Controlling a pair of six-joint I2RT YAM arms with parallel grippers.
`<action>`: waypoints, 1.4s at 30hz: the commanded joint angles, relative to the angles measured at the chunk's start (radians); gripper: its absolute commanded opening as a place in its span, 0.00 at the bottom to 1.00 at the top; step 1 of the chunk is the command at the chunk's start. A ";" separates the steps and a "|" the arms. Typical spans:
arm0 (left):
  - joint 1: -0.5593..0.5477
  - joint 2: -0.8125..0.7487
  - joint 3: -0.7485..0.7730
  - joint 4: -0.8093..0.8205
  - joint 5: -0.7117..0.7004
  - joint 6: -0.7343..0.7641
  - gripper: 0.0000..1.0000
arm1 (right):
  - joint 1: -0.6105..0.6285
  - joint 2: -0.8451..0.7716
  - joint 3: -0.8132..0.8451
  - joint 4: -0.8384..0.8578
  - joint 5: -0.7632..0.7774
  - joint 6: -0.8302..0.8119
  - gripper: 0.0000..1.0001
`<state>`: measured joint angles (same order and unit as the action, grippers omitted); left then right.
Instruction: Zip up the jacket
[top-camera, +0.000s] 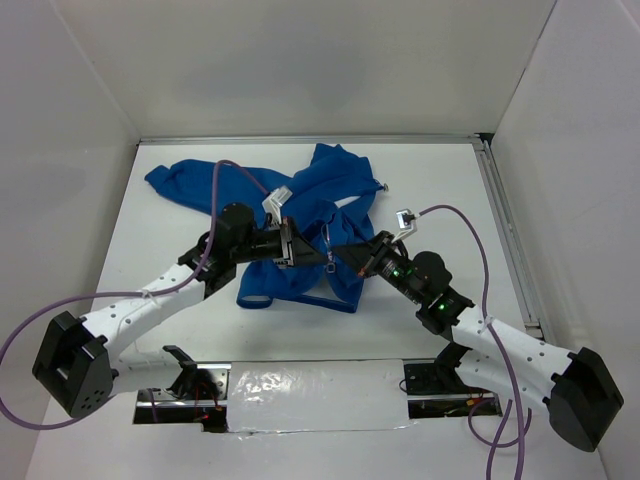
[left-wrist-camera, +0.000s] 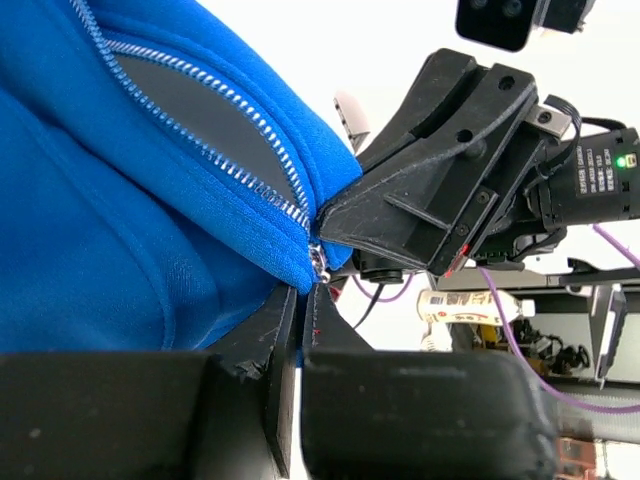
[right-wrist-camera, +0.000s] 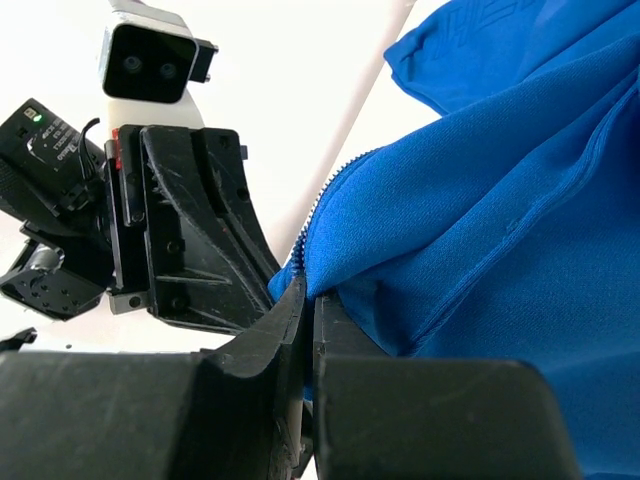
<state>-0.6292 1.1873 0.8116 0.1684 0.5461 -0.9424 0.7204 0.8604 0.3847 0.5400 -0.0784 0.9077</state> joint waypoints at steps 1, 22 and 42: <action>0.000 0.011 0.024 0.114 0.069 0.014 0.06 | 0.022 -0.003 0.002 0.078 -0.001 0.011 0.00; -0.128 0.026 -0.025 -0.036 -0.011 0.188 0.00 | -0.029 -0.054 0.071 0.121 0.118 0.066 0.00; -0.192 0.084 0.164 -0.217 -0.205 0.221 0.00 | -0.102 -0.052 0.200 -0.265 -0.080 -0.130 0.02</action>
<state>-0.8021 1.2324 0.8951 0.0811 0.3195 -0.7387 0.6037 0.8055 0.4767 0.2768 -0.1967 0.8726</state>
